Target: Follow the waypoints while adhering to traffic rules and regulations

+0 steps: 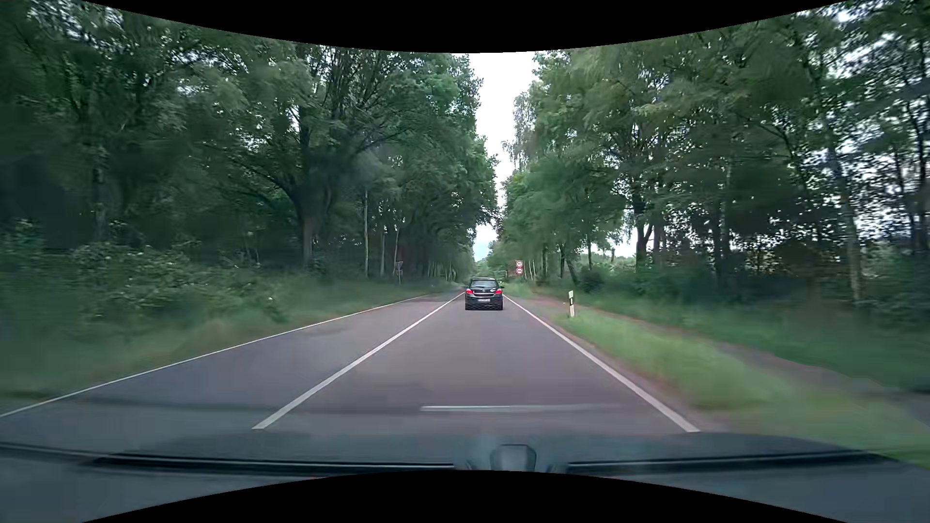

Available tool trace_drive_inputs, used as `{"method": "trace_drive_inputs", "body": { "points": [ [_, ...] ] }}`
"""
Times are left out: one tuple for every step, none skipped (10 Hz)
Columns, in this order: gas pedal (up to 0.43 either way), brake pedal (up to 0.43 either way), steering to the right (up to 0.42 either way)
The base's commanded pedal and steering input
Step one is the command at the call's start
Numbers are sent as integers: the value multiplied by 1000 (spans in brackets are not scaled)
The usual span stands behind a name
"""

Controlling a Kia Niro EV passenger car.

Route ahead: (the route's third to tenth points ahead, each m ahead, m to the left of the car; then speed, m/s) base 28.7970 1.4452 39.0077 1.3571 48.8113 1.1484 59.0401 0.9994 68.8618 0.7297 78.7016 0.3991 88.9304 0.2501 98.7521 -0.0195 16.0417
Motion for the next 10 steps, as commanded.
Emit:
{"method": "trace_drive_inputs", "body": {
  "points": [
    [280,0,3],
    [260,0,3],
    [260,0,2],
    [260,0,2],
    [260,0,2],
    [268,0,1],
    [268,0,0],
    [268,0,0],
    [268,0,-1],
    [268,0,0]
  ]
}}
